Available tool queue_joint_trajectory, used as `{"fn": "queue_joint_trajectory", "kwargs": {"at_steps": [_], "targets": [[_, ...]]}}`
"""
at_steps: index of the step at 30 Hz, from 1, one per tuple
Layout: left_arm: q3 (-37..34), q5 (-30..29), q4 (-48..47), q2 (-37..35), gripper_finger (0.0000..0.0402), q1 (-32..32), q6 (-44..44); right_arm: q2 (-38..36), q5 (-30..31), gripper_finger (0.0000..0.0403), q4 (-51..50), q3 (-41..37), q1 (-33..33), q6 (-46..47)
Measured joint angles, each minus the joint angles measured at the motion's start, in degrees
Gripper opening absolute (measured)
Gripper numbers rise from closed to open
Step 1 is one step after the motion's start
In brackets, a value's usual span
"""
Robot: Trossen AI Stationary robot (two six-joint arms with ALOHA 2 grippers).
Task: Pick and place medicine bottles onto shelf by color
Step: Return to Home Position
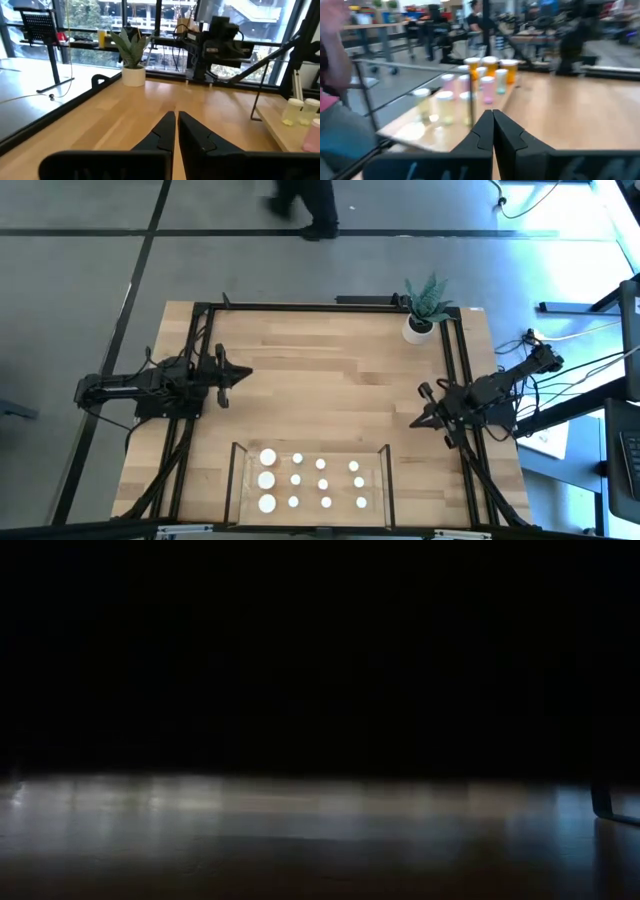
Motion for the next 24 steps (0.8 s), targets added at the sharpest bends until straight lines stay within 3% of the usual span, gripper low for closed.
{"fn": "queue_joint_trajectory", "kwargs": {"at_steps": [4, 24], "targets": [[0.02, 0.00, -0.19, 0.04, 0.0020, 0.00, 0.00, 0.80, -3.78, 0.0005, -0.61, 0.00, 0.00, 0.22], [0.04, 0.00, -0.20, 0.04, 0.0009, 0.00, 0.02, 0.97, -4.11, 0.0022, -0.61, 0.00, 0.00, 4.84]]}}
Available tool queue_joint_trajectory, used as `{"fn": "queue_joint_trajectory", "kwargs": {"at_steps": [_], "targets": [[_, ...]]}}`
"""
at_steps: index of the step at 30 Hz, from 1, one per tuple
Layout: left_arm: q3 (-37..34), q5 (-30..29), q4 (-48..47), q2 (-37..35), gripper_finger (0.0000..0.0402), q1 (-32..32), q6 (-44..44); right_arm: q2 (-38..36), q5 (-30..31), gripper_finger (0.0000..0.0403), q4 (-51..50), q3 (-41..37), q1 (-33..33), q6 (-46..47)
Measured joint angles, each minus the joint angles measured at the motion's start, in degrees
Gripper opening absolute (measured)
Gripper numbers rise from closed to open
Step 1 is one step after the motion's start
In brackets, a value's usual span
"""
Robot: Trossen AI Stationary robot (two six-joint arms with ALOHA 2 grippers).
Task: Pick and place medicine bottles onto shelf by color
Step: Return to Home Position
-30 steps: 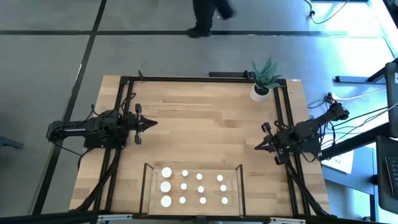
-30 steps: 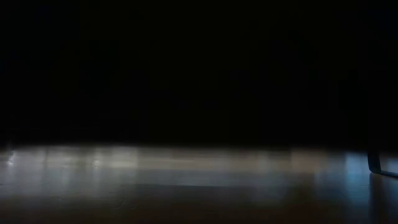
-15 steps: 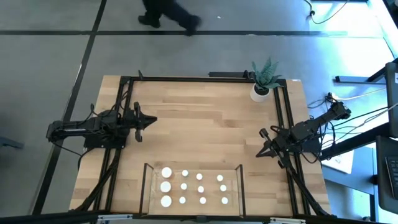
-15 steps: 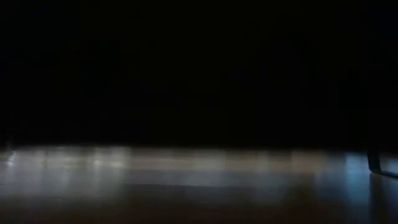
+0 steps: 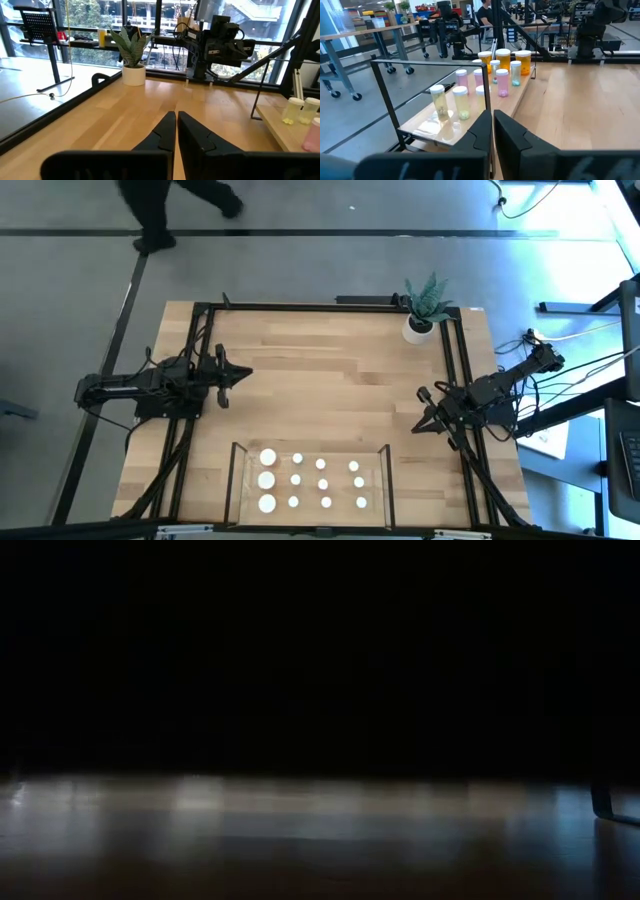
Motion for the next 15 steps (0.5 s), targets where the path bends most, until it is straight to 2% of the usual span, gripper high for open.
{"fn": "queue_joint_trajectory", "kwargs": {"at_steps": [15], "targets": [[0.04, 0.00, 0.00, 0.00, 0.0027, 0.00, 0.00, 0.00, 0.04, 0.0022, 0.00, 0.02, 0.00, -0.04]]}}
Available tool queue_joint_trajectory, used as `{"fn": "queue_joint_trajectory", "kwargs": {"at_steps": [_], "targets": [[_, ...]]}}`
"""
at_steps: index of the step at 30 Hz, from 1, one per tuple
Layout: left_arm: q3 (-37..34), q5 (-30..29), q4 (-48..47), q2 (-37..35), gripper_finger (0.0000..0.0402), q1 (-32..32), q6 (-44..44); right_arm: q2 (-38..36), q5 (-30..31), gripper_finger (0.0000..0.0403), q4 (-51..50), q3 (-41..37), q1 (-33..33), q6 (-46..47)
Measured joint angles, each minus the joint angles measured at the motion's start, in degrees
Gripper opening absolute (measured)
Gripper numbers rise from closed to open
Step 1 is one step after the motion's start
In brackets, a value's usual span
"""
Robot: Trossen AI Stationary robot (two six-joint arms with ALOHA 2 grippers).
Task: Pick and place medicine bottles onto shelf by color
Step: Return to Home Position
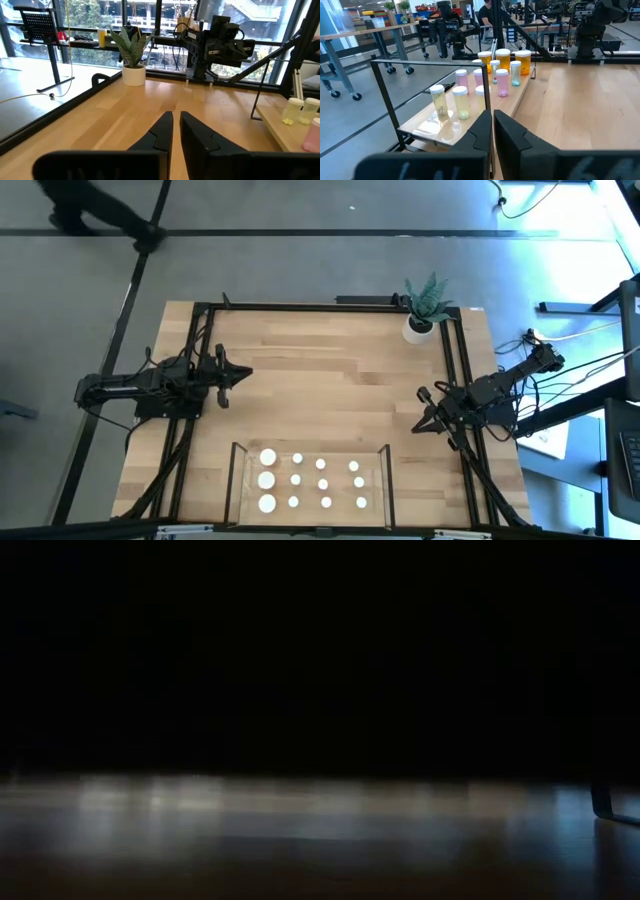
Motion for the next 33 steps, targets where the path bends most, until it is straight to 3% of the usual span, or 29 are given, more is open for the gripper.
{"fn": "queue_joint_trajectory", "kwargs": {"at_steps": [22, 33], "targets": [[0.00, 0.00, 0.00, 0.00, 0.0010, 0.00, 0.00, -0.02, 0.07, 0.0022, 0.00, 0.00, 0.00, -0.06], [0.00, 0.00, 0.00, 0.00, 0.0026, 0.00, 0.00, -0.02, 0.07, 0.0022, 0.00, 0.00, 0.00, -0.09]]}}
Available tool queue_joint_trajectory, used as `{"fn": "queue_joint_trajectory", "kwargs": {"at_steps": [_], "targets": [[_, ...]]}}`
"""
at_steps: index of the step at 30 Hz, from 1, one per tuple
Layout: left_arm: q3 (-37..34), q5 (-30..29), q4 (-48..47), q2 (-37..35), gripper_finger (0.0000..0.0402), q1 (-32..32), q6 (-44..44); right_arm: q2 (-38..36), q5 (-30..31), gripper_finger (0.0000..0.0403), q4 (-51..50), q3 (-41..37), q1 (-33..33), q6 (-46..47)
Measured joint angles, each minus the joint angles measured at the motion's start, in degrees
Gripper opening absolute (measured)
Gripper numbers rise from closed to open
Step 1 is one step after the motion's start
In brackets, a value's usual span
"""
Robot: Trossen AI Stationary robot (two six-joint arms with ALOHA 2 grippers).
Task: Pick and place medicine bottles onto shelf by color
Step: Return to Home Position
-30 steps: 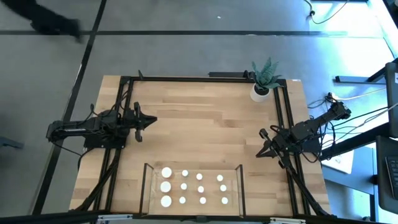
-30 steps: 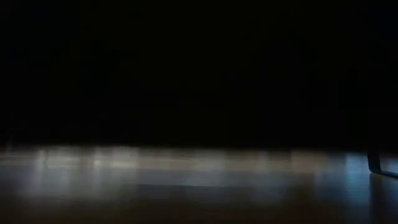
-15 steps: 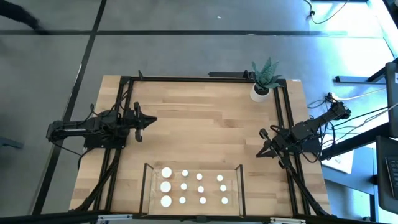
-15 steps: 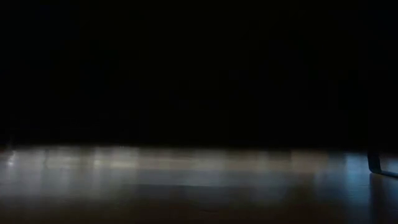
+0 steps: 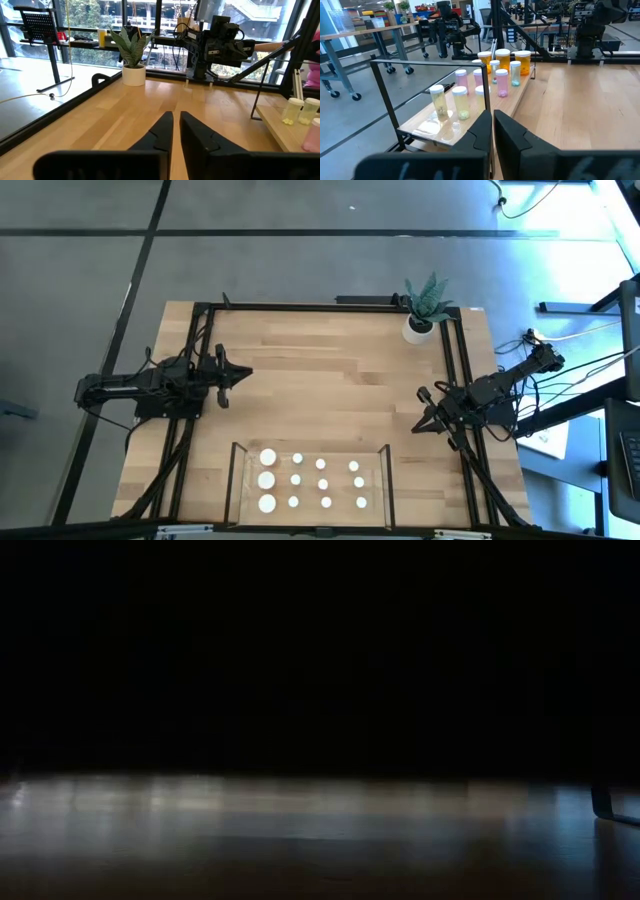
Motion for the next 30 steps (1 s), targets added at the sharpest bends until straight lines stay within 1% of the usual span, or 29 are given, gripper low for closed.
{"fn": "queue_joint_trajectory", "kwargs": {"at_steps": [6, 23, 30], "targets": [[0.00, 0.00, 0.00, 0.00, 0.0031, -0.02, 0.00, 0.00, 0.00, 0.0022, 0.00, 0.00, -0.01, -0.02], [0.02, 0.00, 0.01, 0.00, 0.0010, -0.02, 0.00, 0.00, 0.00, 0.0022, 0.00, 0.00, 0.00, -0.01], [0.00, 0.00, 0.00, 0.00, 0.0020, -0.02, 0.00, 0.00, 0.00, 0.0022, 0.00, 0.00, -0.02, 0.07]]}}
